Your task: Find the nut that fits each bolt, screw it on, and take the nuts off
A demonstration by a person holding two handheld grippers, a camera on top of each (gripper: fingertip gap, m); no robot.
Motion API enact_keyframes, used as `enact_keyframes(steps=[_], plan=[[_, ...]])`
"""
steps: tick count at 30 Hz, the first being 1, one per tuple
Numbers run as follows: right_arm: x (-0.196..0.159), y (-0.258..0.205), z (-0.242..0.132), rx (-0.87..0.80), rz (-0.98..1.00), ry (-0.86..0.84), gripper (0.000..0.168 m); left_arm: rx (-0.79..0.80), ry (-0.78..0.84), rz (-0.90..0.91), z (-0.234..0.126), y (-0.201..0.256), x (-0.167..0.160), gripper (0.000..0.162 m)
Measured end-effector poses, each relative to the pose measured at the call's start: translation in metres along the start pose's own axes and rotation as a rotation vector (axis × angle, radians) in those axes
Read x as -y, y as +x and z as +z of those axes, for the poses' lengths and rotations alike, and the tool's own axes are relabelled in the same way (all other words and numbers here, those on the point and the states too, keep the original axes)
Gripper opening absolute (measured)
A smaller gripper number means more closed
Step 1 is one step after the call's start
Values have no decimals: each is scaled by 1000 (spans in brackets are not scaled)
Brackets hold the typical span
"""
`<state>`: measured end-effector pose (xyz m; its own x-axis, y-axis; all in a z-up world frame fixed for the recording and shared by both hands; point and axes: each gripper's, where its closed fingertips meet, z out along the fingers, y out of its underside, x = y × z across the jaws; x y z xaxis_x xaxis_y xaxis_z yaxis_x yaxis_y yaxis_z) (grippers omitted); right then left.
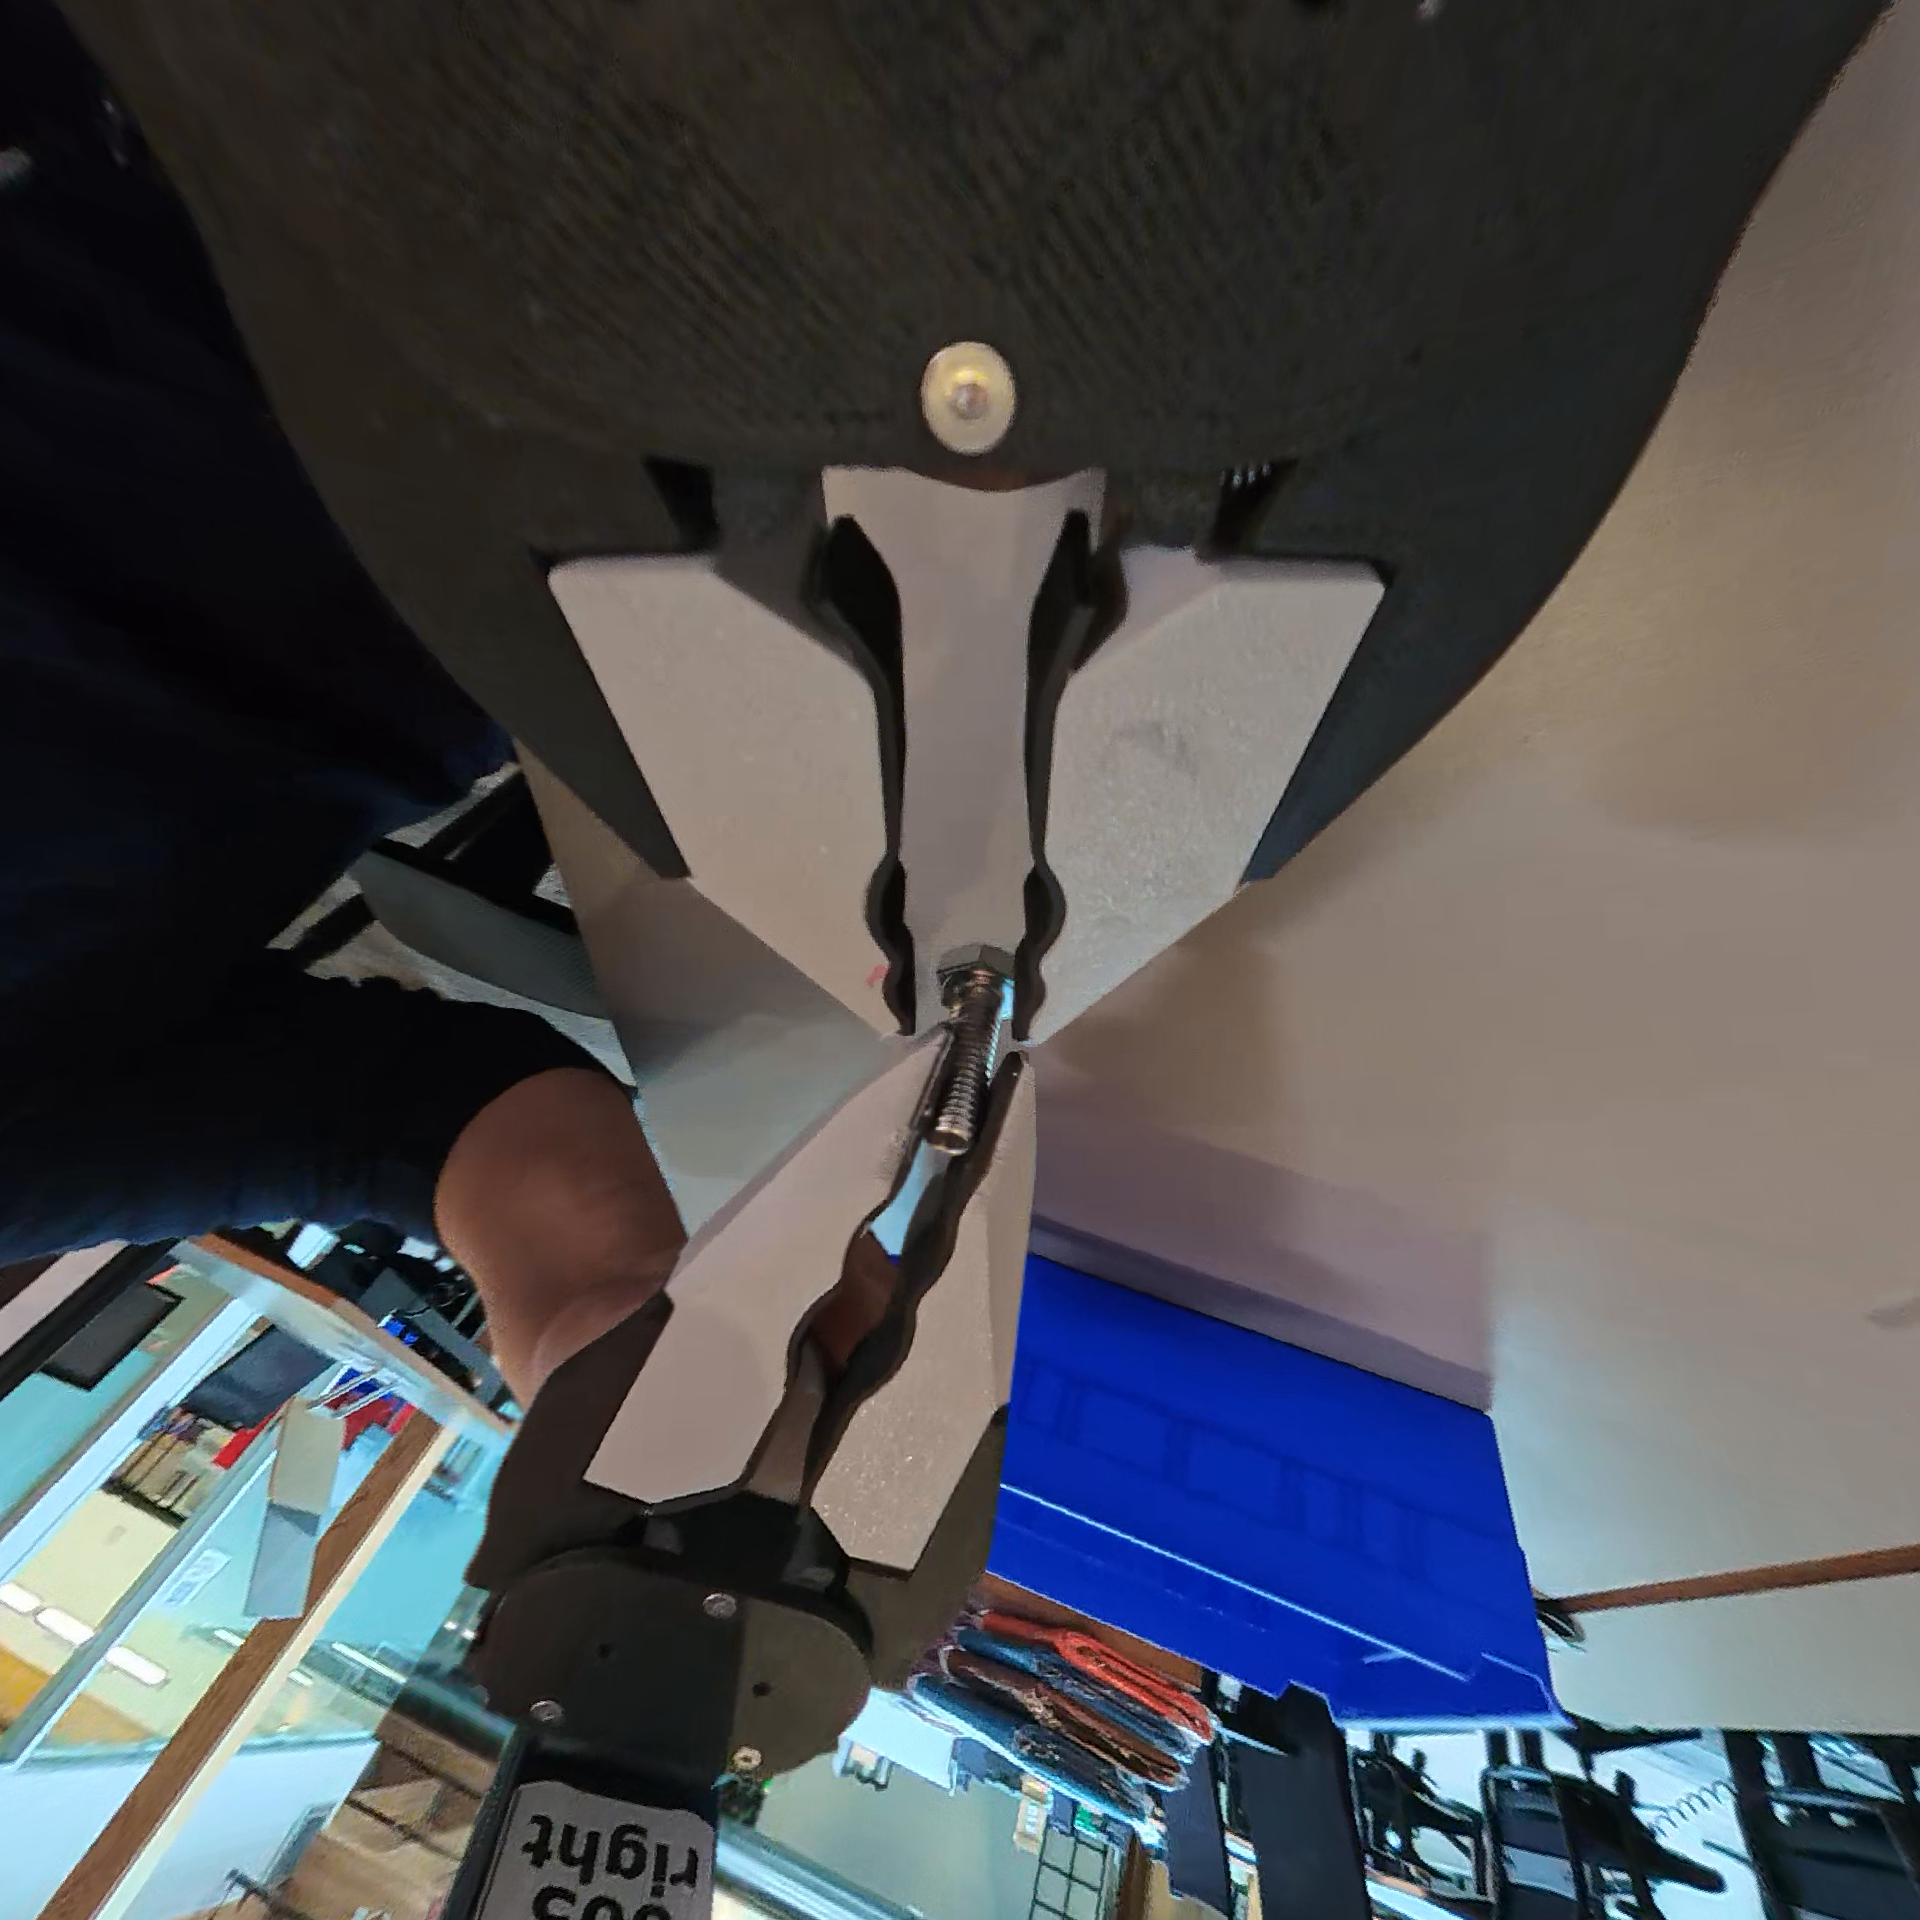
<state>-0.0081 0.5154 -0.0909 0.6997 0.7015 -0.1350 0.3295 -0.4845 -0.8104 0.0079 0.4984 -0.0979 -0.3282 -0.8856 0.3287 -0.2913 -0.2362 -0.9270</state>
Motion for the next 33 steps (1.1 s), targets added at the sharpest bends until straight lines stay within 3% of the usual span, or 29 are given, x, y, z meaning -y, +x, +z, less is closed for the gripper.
enact_keyframes(steps=[3, 9, 16, 33], plan=[[1, 0, -2, 10, 16, 22, 6, 34, -7, 65, -2, -2, 1, 7], [1, -2, -3, 16, 22, 30, 6, 51, -10, 74, 2, -3, -1, 14], [1, 0, -1, 8, 29, 33, 6, 72, -19, 123, 2, -2, -2, 7], [5, 0, -1, 50, 94, 101, 6, 61, 6, 109, 3, -1, 1, 7]])
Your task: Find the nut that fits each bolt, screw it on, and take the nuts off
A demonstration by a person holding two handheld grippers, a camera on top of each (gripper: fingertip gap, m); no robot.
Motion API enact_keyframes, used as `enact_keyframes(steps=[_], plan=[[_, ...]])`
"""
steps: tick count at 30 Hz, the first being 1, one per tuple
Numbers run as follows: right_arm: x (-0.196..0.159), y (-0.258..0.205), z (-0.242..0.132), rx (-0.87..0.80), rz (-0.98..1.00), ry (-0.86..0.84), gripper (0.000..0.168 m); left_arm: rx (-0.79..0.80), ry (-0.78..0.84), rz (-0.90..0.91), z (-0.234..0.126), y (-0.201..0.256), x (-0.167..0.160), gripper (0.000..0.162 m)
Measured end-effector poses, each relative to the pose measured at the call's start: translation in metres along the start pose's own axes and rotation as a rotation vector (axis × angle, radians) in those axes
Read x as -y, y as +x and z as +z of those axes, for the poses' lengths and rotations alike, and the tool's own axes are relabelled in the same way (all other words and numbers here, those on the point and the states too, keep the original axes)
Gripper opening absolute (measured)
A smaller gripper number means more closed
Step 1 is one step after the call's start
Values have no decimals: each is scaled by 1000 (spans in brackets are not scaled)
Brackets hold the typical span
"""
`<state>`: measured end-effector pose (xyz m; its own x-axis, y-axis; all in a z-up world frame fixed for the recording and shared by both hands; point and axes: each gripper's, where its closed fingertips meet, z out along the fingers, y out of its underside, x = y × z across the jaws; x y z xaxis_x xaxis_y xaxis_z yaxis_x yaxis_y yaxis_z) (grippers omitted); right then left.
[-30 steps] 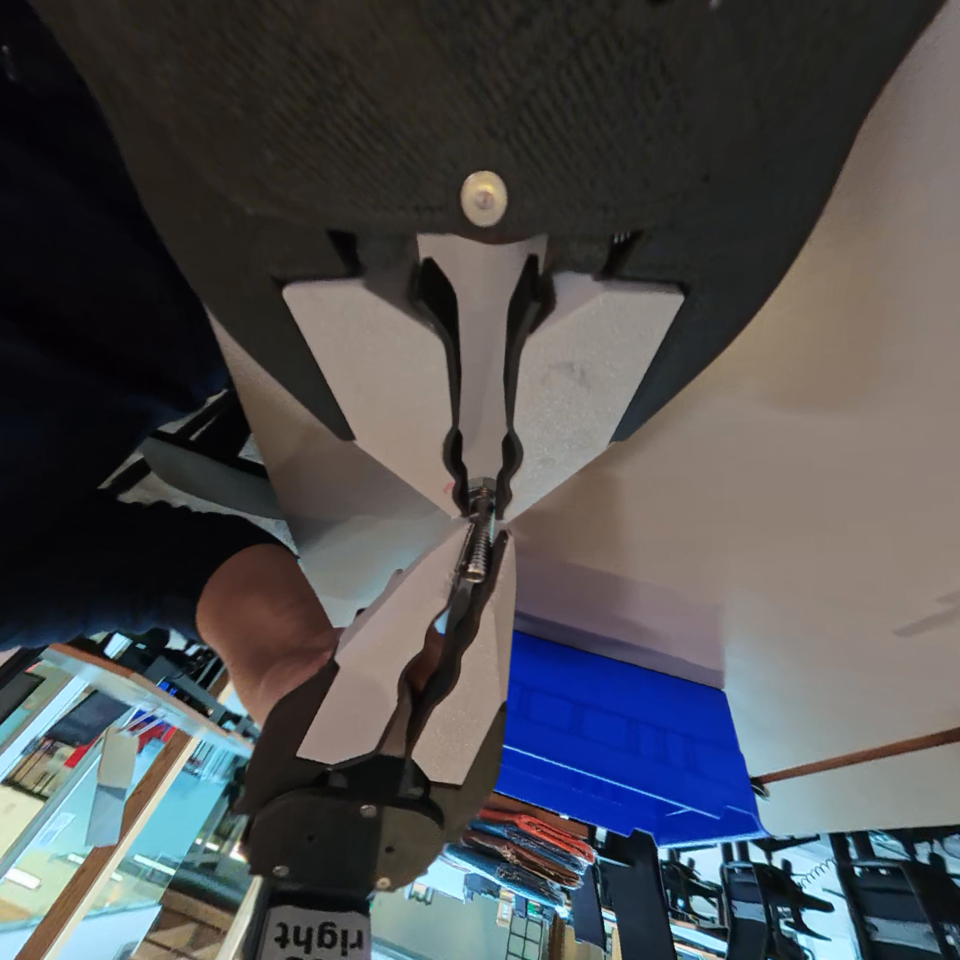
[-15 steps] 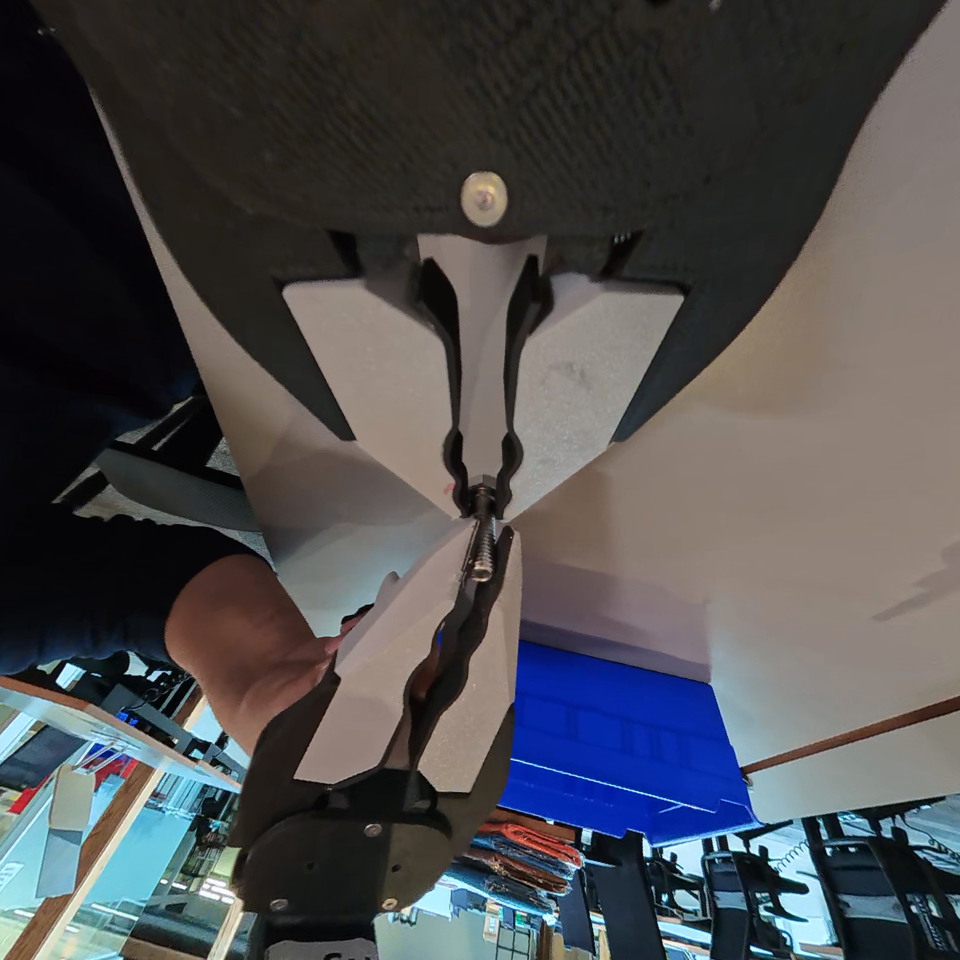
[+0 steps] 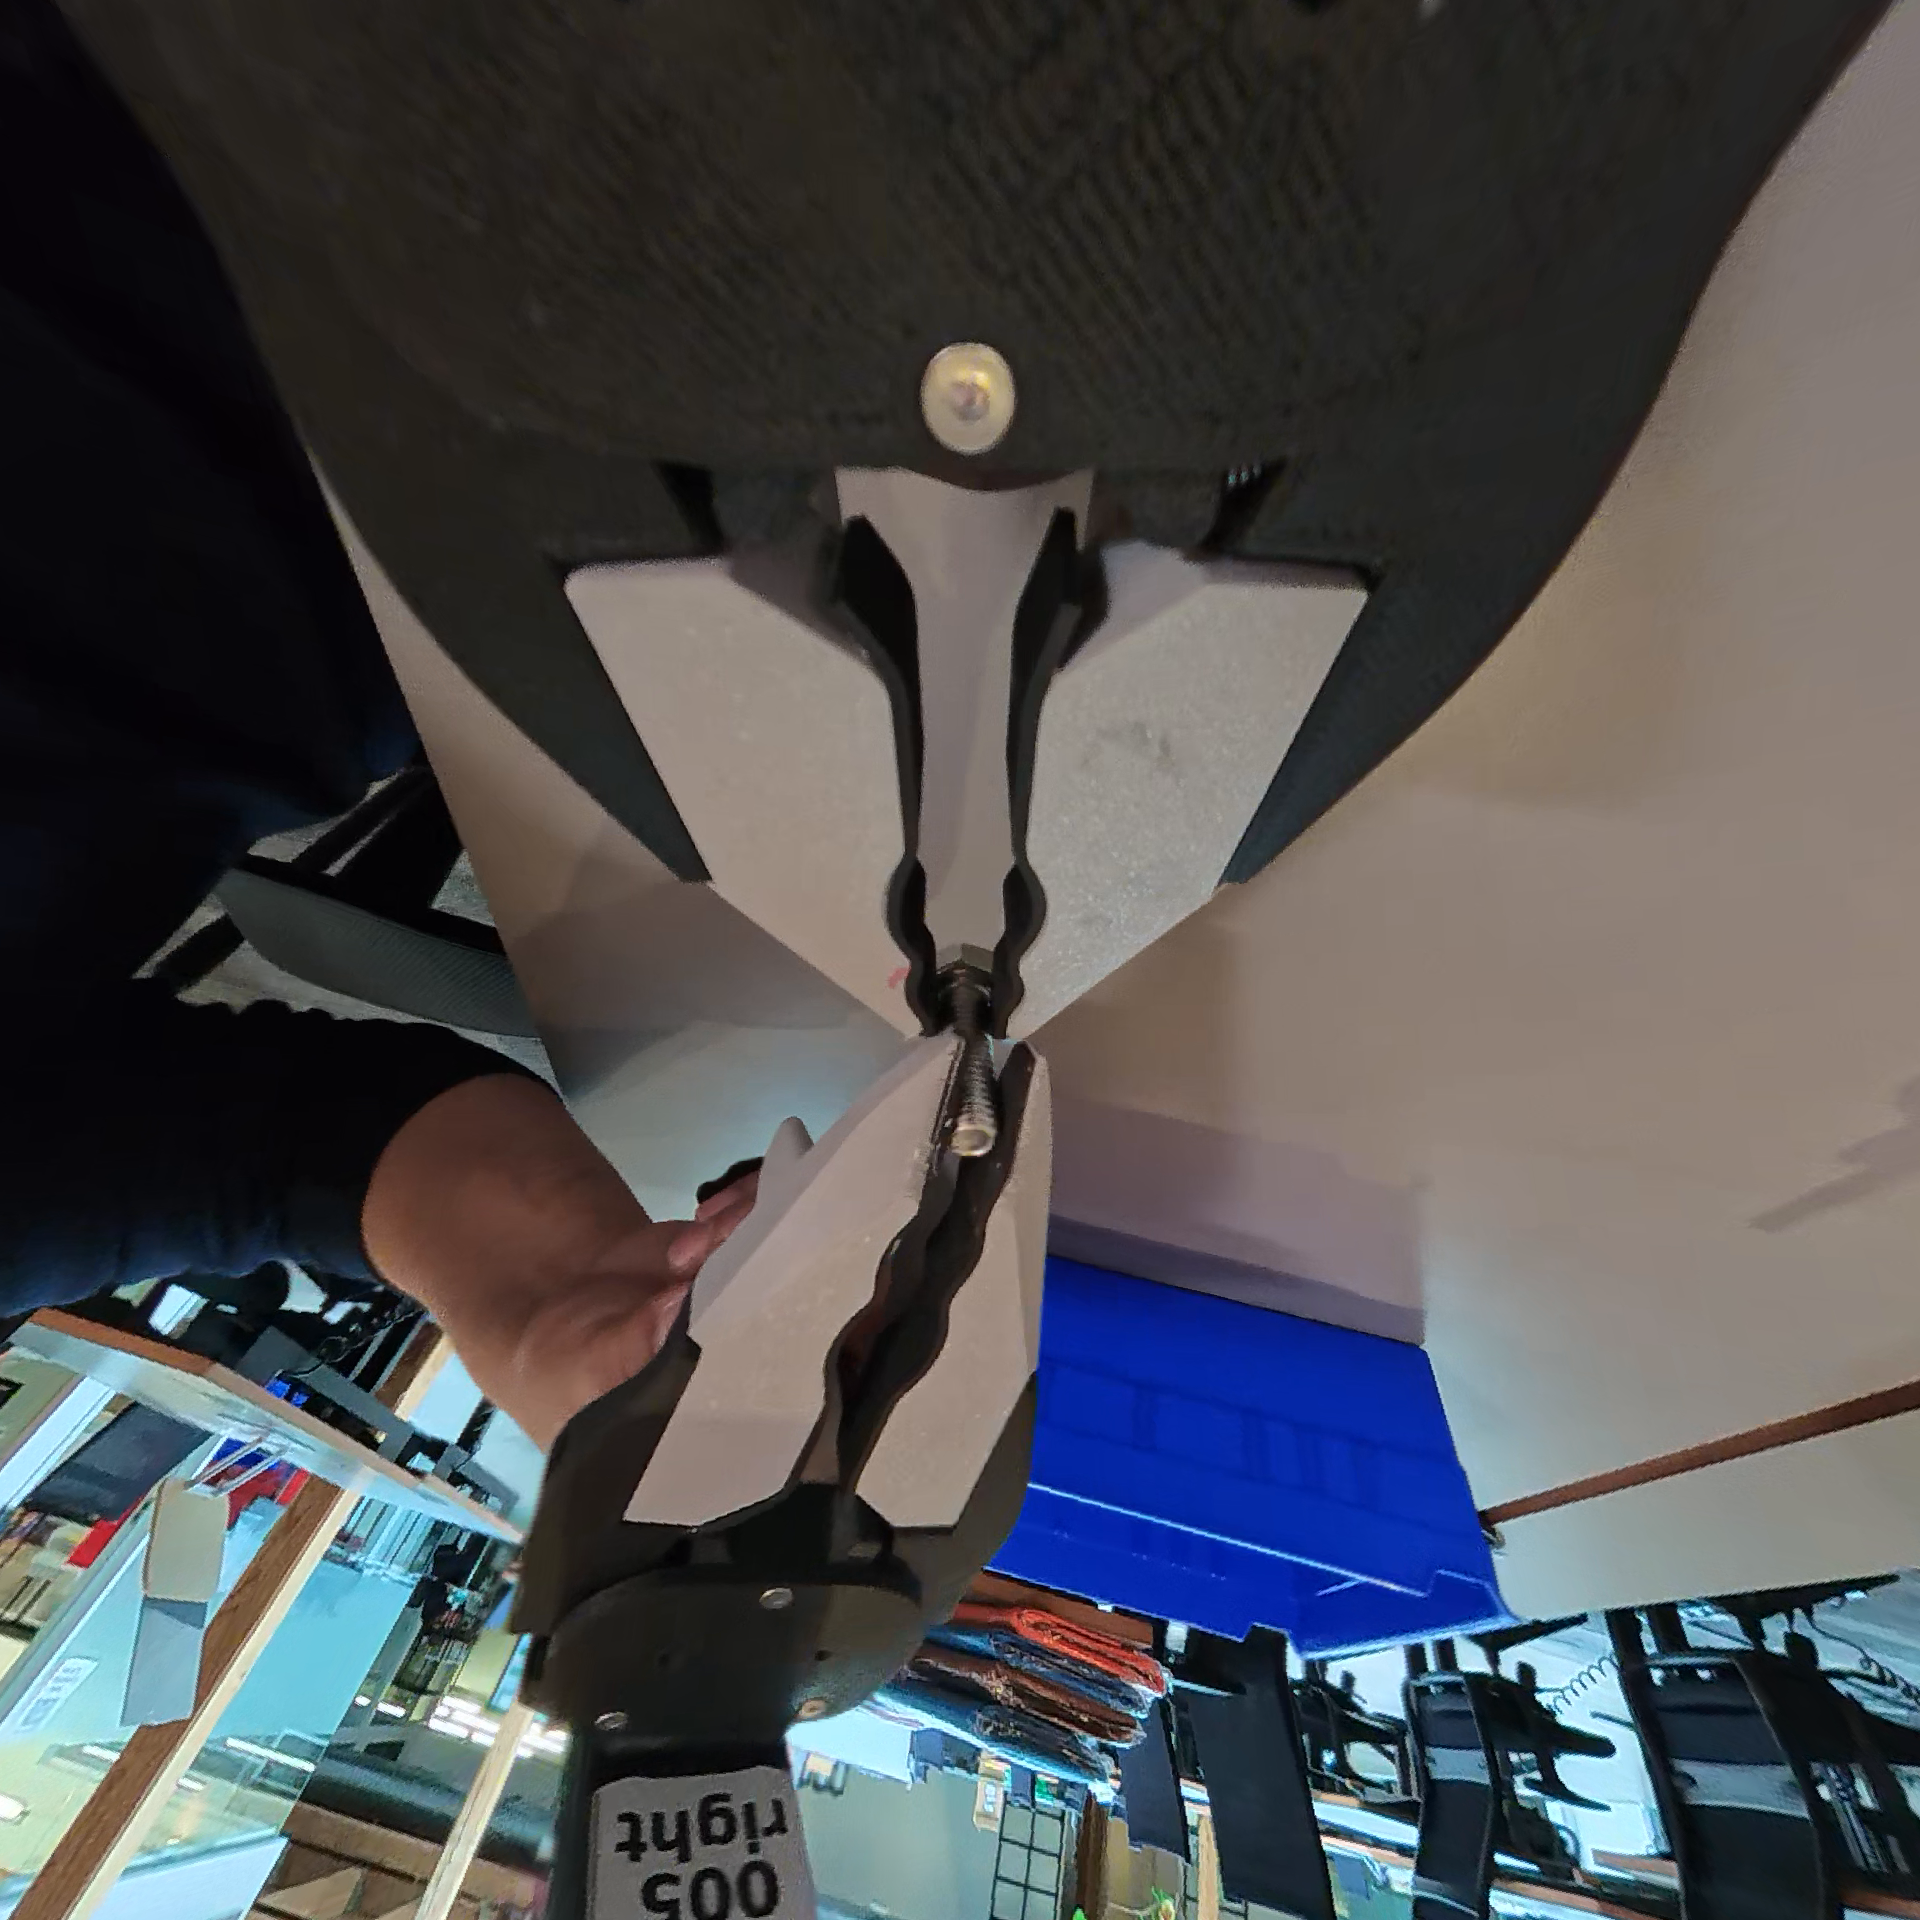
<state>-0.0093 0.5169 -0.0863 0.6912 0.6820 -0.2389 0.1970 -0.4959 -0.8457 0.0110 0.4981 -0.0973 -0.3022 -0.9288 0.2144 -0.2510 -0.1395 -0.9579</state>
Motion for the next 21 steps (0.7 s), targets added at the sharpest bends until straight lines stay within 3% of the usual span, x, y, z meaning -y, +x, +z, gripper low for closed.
enact_keyframes(steps=[6, 21], plan=[[7, -2, -2, 4, -18, 39, 7, 49, 4, 77, -3, 0, 6, 7], [5, -6, -7, -2, -57, 14, 7, -23, 32, -10, -2, 6, 7, 7]])
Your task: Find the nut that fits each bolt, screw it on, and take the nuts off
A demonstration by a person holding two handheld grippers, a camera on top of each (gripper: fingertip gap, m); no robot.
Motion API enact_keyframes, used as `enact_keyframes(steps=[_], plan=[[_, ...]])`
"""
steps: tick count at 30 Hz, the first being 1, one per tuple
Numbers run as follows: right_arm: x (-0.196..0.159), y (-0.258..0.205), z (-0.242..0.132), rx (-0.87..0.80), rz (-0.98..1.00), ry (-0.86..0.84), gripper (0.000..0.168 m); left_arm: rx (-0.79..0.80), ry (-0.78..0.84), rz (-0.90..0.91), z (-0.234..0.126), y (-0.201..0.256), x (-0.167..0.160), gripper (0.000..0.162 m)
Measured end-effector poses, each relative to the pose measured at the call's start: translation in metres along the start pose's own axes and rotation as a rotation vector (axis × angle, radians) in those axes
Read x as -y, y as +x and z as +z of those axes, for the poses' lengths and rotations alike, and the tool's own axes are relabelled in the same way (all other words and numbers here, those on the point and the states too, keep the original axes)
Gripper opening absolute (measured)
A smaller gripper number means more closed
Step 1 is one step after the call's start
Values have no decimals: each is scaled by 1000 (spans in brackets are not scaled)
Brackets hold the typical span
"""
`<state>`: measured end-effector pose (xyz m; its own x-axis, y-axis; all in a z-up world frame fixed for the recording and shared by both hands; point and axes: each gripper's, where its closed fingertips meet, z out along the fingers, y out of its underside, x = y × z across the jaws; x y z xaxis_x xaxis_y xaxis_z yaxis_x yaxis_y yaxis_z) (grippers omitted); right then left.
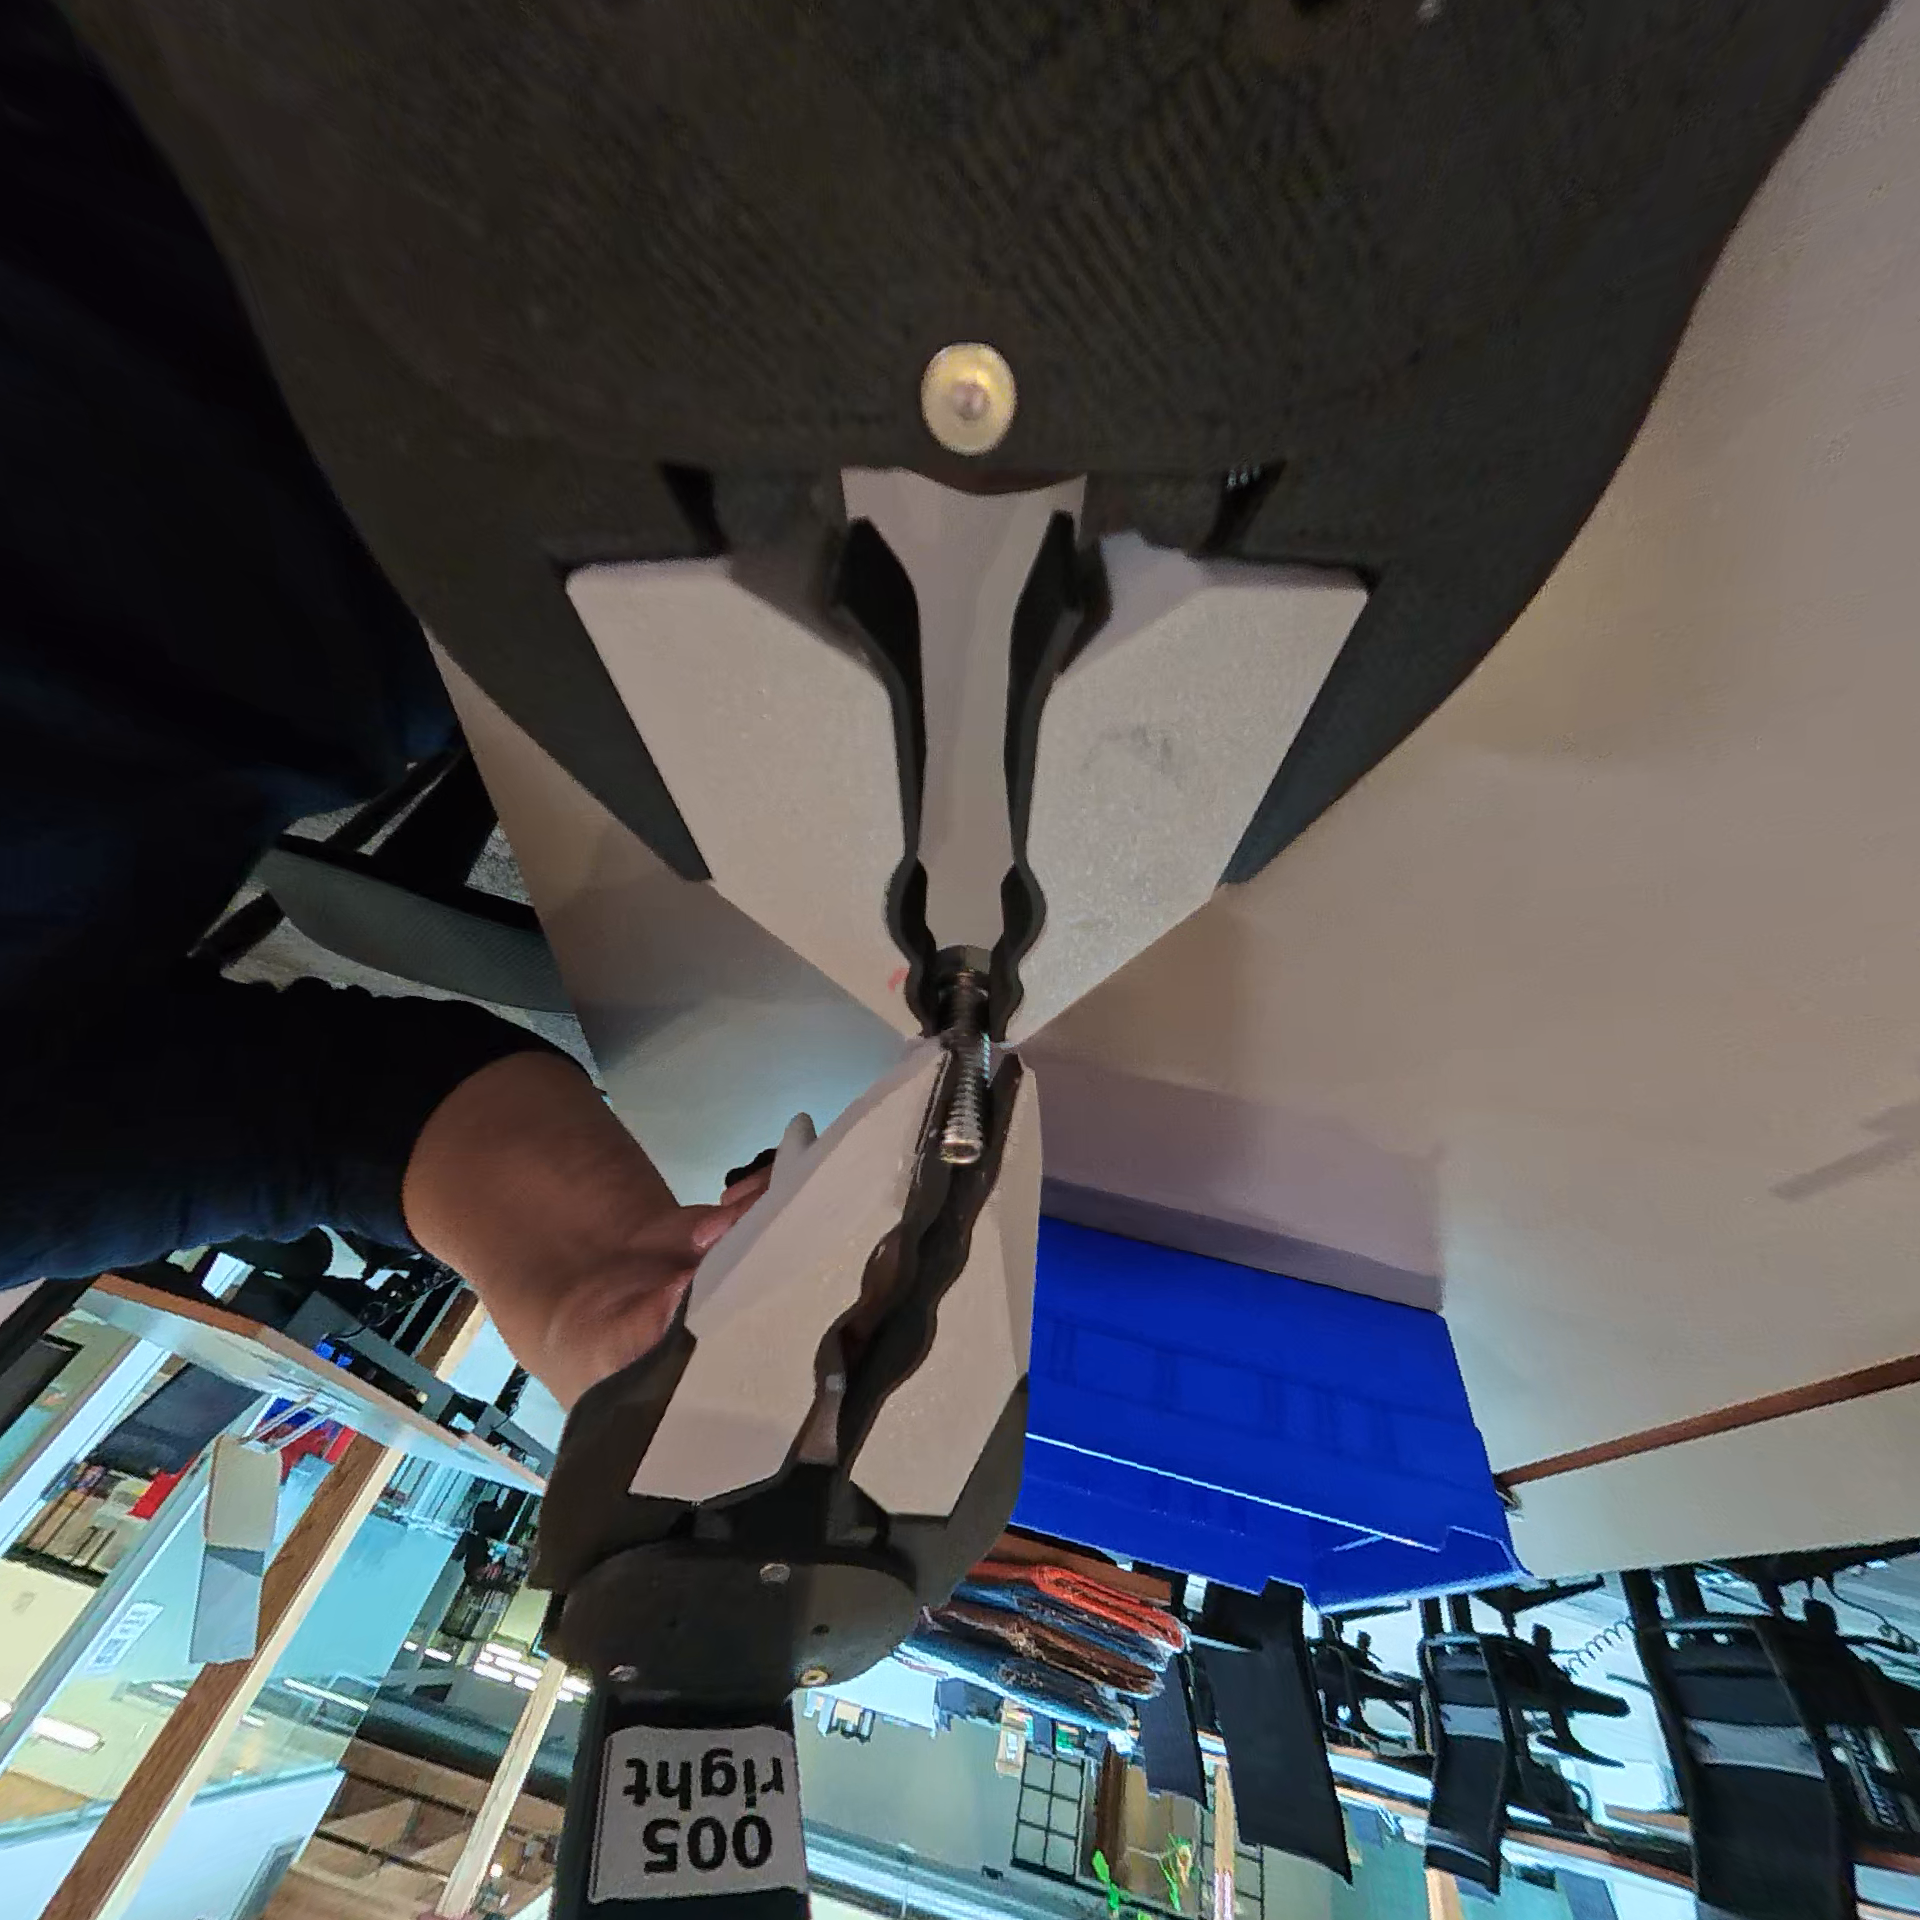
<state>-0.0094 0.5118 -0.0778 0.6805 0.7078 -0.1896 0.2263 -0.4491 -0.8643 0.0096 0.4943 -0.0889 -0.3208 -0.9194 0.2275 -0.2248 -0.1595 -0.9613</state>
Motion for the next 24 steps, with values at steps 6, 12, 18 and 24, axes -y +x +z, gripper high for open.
enact_keyframes(steps=[6, 12, 18, 24], plan=[[9, 1, -3, -17, -16, 39, 8, -12, 23, -23, -3, -1, 4, 7], [13, 7, -18, -8, 49, 160, 15, -27, 87, -197, -12, -16, 9, 7], [-24, 9, -2, -17, 73, 79, 15, -106, 149, -368, -16, -21, 11, 7], [-32, 6, 10, -20, 48, 27, 19, -126, 161, -370, -17, -18, 14, 7]])
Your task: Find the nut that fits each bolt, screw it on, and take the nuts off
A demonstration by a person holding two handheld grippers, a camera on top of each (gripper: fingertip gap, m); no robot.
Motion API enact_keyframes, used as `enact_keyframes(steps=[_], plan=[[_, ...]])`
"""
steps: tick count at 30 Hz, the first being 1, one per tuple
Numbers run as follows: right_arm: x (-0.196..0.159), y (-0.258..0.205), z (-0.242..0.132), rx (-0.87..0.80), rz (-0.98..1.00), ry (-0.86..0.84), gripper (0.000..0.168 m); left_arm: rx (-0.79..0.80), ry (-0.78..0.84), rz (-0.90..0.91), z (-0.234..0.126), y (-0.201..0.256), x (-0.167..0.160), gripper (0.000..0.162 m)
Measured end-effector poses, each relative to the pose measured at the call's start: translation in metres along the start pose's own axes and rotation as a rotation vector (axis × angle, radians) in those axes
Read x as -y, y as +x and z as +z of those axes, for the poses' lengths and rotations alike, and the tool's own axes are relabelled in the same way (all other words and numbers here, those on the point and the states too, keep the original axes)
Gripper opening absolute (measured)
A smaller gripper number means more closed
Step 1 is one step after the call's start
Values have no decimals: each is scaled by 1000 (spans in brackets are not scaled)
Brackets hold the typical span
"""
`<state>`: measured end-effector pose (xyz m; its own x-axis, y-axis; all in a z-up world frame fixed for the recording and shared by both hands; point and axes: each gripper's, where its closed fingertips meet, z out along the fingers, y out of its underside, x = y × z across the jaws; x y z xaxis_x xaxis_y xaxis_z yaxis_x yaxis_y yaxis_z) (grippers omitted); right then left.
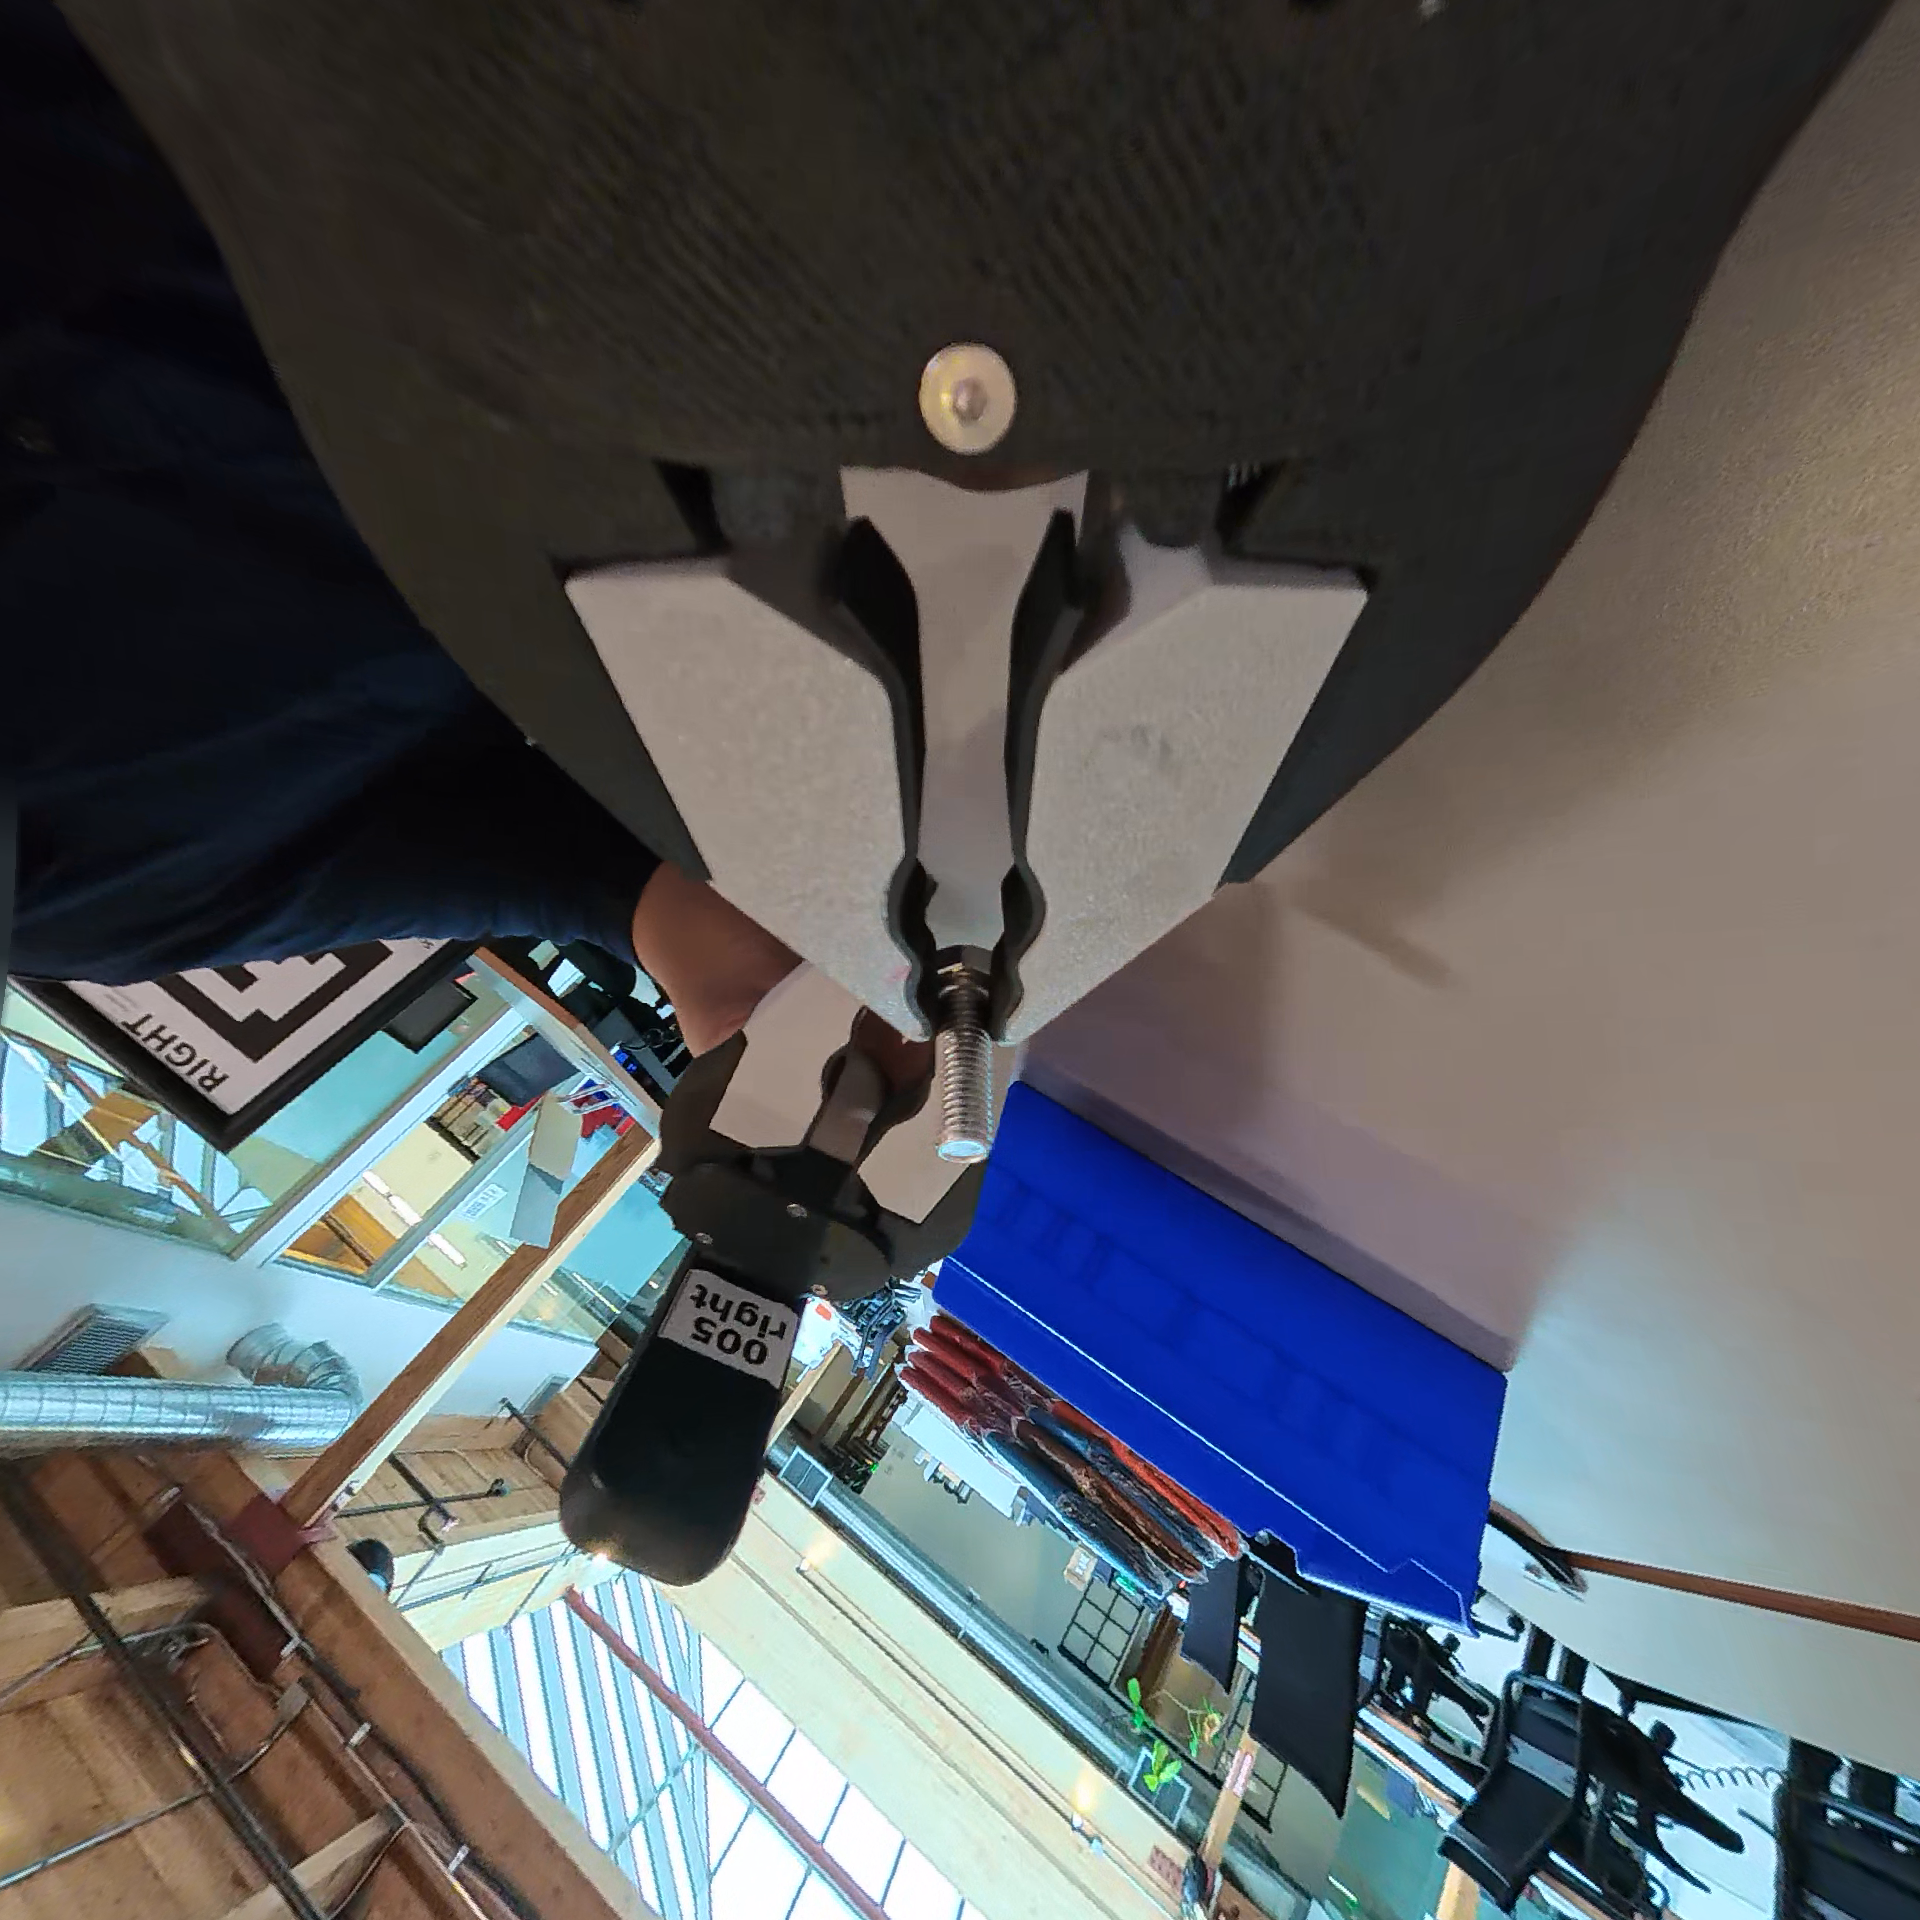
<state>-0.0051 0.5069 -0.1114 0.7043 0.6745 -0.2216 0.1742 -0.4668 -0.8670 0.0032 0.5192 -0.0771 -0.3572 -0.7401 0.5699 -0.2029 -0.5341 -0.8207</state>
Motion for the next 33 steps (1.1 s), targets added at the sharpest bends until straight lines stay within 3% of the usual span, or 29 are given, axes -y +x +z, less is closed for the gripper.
enact_keyframes(steps=[5, 10, 14, 18, 33], plan=[[-1, 7, -6, -26, 1, 4, 19, 33, -28, 58, 1, -2, -3, 7], [-11, 32, -26, -132, -1, -32, 19, 232, -235, 482, 10, -11, -27, 7], [-41, 36, -34, -142, -45, -166, 24, 152, -285, 808, 17, 10, -43, 7], [-57, 44, -31, -199, -71, -197, 26, 195, -341, 734, 16, -8, -50, 7], [-66, 53, -44, -274, -103, -194, 31, 242, -214, 566, 9, -15, -29, 7]])
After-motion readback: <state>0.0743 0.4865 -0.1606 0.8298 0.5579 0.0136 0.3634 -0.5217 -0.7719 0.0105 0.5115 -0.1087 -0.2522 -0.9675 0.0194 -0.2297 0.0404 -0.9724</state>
